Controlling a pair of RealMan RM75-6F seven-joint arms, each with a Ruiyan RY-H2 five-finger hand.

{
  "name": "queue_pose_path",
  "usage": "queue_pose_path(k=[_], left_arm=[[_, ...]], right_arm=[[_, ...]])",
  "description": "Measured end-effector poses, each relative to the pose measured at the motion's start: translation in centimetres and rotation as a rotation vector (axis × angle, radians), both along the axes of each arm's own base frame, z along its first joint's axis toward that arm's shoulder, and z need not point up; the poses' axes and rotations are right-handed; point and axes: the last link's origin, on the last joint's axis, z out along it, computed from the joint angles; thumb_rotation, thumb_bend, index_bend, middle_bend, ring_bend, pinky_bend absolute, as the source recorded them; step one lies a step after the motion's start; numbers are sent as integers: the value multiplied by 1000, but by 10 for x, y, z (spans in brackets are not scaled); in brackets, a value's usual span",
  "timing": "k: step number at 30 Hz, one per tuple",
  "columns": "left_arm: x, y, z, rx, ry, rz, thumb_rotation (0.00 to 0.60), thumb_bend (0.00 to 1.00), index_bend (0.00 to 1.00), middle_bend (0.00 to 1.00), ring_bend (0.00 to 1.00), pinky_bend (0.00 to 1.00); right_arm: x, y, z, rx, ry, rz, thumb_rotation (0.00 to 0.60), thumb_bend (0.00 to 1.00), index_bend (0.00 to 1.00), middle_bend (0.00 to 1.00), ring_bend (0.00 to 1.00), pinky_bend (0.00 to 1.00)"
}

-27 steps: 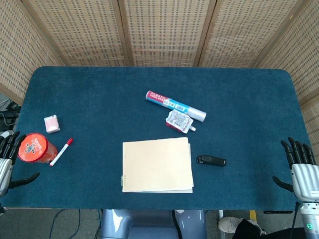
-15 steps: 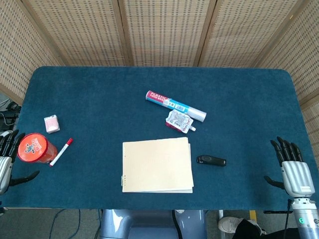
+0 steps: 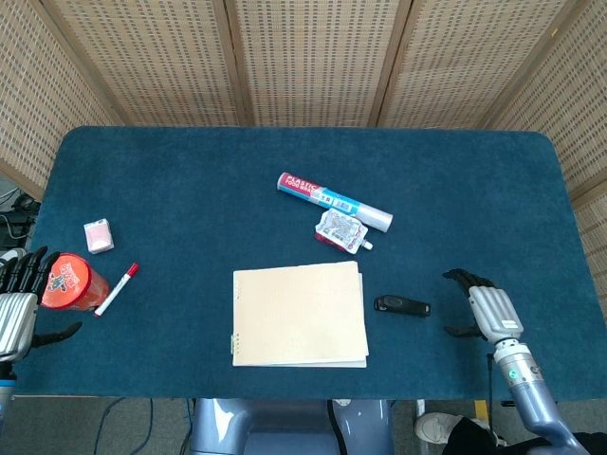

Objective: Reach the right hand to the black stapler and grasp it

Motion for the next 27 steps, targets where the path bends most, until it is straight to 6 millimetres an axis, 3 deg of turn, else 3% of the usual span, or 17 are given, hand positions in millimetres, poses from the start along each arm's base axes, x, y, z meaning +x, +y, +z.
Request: queue_pose_path(k=[7,14,27], left_arm=[[-4,7,-2,0,9,23,600,0,0,0,0,0],[-5,9,-1,0,5,30,600,0,0,0,0,0],[-7,9,3,12,-6,34,600,0,0,0,0,0]], right_arm=[[17,-7,-34,50,33,25,600,146,305,324,290,321],[27,-14,-67,76,100,58,600,237,348,361,324,340],[23,-23,-83,73,146,59,600,375,494,497,451,424]])
